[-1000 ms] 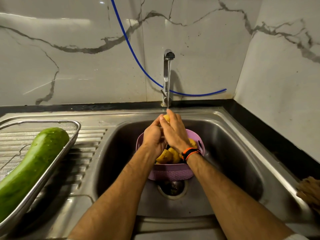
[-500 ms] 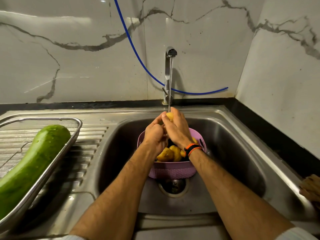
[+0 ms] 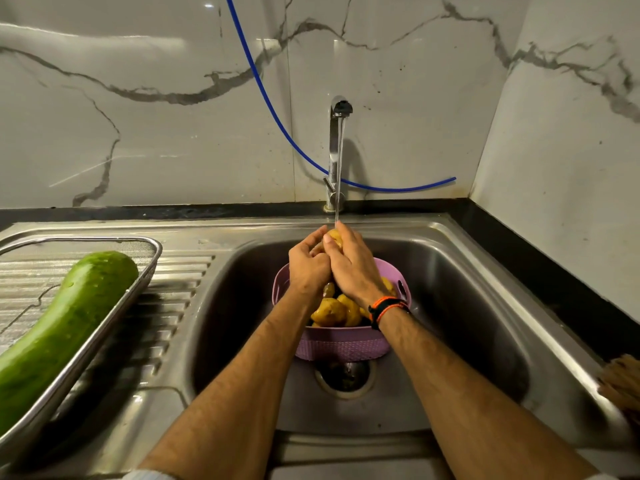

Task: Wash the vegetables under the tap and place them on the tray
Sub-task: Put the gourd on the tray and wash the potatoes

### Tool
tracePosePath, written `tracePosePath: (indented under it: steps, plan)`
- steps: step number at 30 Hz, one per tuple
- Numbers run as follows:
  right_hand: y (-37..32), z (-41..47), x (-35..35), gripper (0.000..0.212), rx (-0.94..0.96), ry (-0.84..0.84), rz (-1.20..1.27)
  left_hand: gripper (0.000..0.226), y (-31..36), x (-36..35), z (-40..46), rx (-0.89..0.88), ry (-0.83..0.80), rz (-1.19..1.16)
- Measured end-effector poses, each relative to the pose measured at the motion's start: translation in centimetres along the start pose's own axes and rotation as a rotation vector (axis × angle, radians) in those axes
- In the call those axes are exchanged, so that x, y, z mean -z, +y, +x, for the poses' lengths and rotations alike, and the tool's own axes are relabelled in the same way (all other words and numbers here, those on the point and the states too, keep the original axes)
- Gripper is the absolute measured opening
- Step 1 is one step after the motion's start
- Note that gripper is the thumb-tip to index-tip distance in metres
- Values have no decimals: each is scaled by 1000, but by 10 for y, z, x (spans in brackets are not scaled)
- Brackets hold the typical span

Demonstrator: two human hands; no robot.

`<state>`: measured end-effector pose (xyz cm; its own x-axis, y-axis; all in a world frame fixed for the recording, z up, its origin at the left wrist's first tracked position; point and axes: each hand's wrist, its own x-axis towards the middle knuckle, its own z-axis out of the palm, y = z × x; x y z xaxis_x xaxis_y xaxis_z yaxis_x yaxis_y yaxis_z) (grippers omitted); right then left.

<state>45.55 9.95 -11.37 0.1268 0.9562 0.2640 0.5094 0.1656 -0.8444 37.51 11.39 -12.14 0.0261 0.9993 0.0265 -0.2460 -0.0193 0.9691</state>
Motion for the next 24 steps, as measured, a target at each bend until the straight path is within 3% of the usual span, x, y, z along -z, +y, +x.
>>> tracePosePath:
  steps: [9, 19, 24]
  plan:
    - [-4, -3, -1, 57, -11, -34, 18, 38, 1, 9, 8, -59, 29, 120]
    - [-6, 0, 1, 60, -71, -9, 63, 27, -3, 5, 3, -75, -66, 153]
    - [-9, -3, -2, 61, -68, -19, 106, 52, -3, 5, 5, -163, 53, 254]
